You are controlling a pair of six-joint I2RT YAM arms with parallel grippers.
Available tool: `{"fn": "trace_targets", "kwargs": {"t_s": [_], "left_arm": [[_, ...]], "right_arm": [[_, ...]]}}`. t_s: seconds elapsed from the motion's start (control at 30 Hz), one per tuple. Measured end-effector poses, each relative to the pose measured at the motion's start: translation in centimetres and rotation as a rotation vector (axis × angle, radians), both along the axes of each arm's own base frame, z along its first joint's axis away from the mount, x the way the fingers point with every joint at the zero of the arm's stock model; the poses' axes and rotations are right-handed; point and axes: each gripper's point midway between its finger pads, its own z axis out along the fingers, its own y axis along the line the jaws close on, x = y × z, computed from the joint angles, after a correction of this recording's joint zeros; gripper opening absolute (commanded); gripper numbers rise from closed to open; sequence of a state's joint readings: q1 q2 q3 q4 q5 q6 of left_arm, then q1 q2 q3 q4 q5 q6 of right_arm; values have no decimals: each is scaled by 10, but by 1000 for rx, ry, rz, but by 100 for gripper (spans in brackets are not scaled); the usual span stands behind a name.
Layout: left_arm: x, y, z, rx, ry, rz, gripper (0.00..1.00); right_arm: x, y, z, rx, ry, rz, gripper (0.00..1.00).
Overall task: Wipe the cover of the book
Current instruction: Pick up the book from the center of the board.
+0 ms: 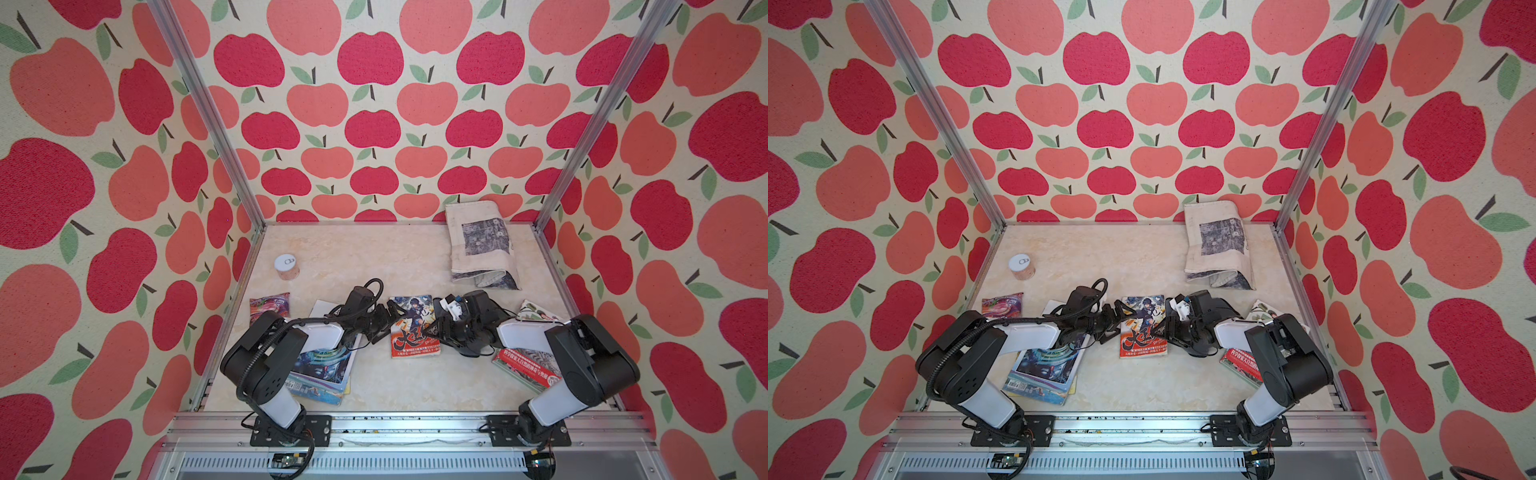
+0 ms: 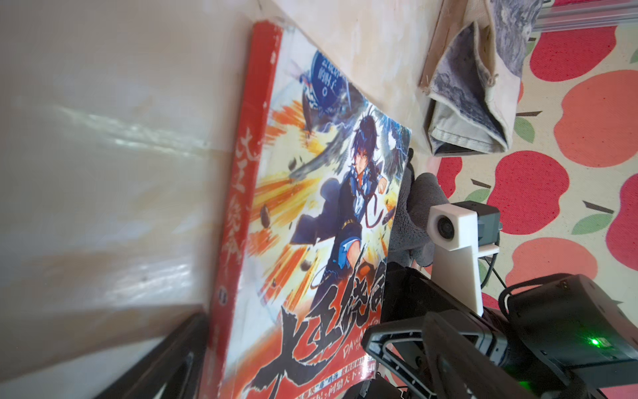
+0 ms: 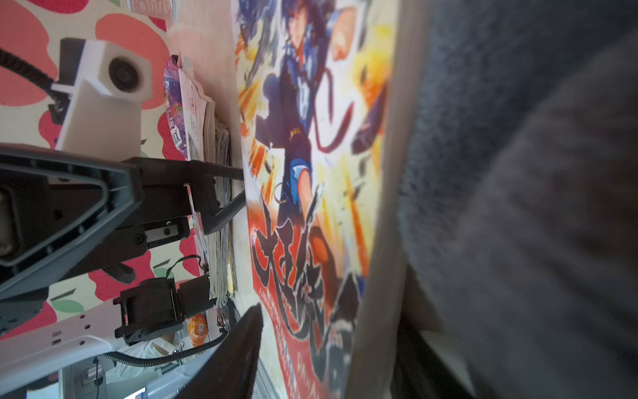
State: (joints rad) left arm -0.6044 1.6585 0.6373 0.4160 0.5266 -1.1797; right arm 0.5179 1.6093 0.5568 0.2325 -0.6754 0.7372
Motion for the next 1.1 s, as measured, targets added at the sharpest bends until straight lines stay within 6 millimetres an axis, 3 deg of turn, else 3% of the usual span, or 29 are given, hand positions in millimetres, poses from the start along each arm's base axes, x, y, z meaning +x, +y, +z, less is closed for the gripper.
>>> {"fn": "trace_targets", "kwargs": {"t_s": [0.23, 0.37, 0.47, 0.63, 0.73, 0.87, 0.97, 1.1], "left_arm": [[-11, -14, 6, -108, -8, -53, 99], [-16, -15, 18, -140, -26, -69, 93], [-17, -14, 38, -142, -72, -85, 70], [-16, -3, 58, -85, -125, -94, 45], [-14, 3, 55, -45, -127, -88, 29], [-17, 9, 32, 17, -63, -82, 2], [-20, 13, 22, 50, -35, -88, 0], [-22, 15, 22, 70, -34, -106, 0]], "right_arm": [[12, 13, 1, 74, -52, 9, 59], [11, 16, 3, 109, -59, 8, 64], [11, 17, 5, 126, -56, 4, 65], [10, 17, 6, 139, -47, -6, 66], [11, 17, 7, 143, -36, -15, 66], [11, 16, 7, 154, -17, -36, 66], [11, 10, 8, 171, 8, -67, 66], [14, -4, 20, 204, 27, -126, 70]]}}
